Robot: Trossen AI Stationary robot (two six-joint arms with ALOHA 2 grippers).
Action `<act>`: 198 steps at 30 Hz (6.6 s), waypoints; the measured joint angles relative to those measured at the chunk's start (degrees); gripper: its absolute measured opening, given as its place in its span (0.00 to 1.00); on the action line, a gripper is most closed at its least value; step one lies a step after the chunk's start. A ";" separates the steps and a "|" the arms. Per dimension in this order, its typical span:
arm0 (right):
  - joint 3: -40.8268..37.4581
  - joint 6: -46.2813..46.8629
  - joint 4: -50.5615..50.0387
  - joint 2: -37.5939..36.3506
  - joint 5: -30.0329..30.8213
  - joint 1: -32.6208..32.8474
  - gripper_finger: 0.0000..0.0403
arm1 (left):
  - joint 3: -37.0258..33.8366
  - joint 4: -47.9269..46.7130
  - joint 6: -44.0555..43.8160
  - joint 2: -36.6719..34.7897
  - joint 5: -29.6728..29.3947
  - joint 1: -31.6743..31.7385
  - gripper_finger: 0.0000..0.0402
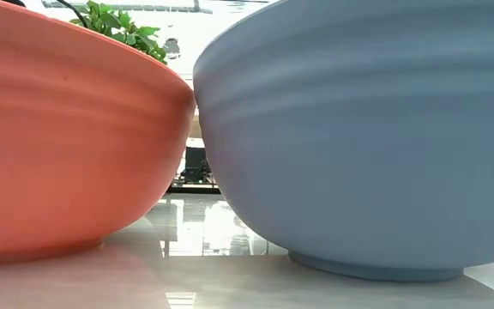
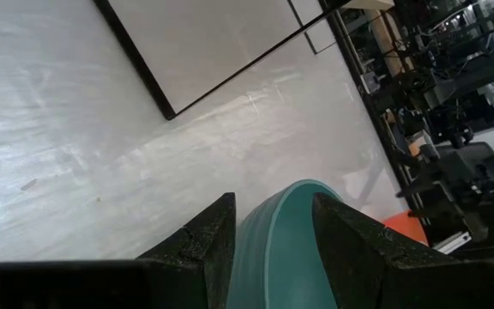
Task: Place and stack bowls onto a shelf
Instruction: Stack the orange bowl on top of the green bowl on the shelf, then stack the blue bowl on top of the pink bowl on the shelf
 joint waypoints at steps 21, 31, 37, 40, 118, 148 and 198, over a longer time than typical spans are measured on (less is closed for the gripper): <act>-2.62 6.32 -3.81 -0.21 -2.62 -3.14 0.06 | 0.07 -0.11 0.04 0.00 -3.76 0.02 0.35; -2.76 1.73 -9.83 -6.04 0.35 -9.79 0.06 | 0.07 -0.11 0.04 0.00 -4.63 0.02 0.35; -2.73 -1.52 -11.90 -12.40 2.05 -16.04 0.06 | 0.07 -0.11 0.44 0.00 -4.68 0.02 0.35; -2.46 -3.02 -10.33 -15.27 2.44 -19.54 0.06 | 0.07 -0.13 0.44 0.00 -4.58 0.02 0.35; 63.46 -65.66 -4.24 20.98 -9.50 -67.55 0.38 | 0.00 0.24 0.88 0.02 -11.10 0.01 0.35; 63.47 -56.48 -39.20 -11.44 8.67 -42.06 0.31 | 0.00 0.09 1.32 0.02 -11.60 0.00 0.35; 40.87 -33.00 -40.05 -22.58 30.64 -12.61 0.30 | -0.01 0.04 0.90 0.02 -10.38 0.02 0.35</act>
